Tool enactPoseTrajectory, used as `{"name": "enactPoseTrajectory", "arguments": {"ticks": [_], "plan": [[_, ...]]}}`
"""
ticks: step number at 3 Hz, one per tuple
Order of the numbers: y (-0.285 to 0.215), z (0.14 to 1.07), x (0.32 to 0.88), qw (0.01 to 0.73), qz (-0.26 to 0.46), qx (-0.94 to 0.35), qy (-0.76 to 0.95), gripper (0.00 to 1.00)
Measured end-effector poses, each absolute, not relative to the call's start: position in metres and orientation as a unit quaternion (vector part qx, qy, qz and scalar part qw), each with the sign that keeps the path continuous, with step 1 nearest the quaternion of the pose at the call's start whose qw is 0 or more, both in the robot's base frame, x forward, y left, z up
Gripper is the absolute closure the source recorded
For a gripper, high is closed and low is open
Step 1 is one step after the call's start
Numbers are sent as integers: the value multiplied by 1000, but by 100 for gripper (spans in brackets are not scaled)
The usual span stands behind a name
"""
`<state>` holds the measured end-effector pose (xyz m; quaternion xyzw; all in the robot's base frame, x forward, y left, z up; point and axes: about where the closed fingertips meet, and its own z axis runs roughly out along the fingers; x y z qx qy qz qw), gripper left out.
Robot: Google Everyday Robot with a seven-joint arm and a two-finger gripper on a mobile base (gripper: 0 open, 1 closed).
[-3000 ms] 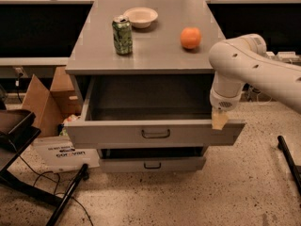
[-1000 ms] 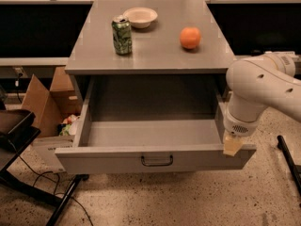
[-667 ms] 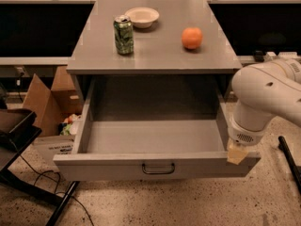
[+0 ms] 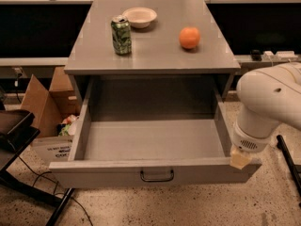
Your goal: Open top drawer
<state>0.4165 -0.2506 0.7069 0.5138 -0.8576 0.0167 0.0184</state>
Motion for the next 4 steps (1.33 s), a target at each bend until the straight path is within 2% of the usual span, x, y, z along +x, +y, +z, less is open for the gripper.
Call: {"name": "enactPoseTrajectory", "arguments": {"ticks": [1, 2, 3, 4], "plan": [[-252, 710, 392, 21, 13, 492, -870, 100], [-254, 716, 338, 26, 4, 443, -896, 100], [-265, 721, 280, 37, 2, 397, -917, 84], [-265, 720, 279, 37, 2, 397, -917, 60]]}}
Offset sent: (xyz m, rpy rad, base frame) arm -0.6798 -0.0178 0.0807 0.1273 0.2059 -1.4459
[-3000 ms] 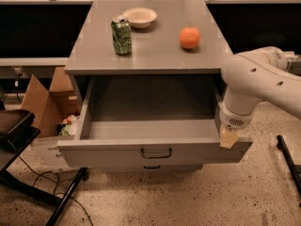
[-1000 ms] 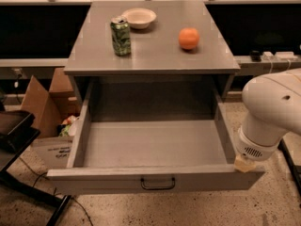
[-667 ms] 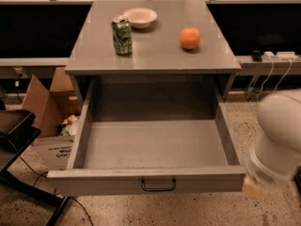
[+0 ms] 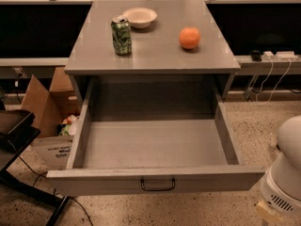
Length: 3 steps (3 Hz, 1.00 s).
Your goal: Open top drawer
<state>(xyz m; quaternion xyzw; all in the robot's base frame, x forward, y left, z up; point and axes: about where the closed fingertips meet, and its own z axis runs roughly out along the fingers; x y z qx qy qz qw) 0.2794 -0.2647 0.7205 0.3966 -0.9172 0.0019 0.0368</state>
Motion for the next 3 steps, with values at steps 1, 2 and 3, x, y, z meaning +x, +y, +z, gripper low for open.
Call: {"name": "enactPoseTrajectory", "arguments": {"ticks": [1, 2, 3], "plan": [[-265, 720, 279, 37, 2, 397, -917, 30], [-265, 720, 279, 37, 2, 397, -917, 1], [-265, 720, 279, 37, 2, 397, -917, 0]]}}
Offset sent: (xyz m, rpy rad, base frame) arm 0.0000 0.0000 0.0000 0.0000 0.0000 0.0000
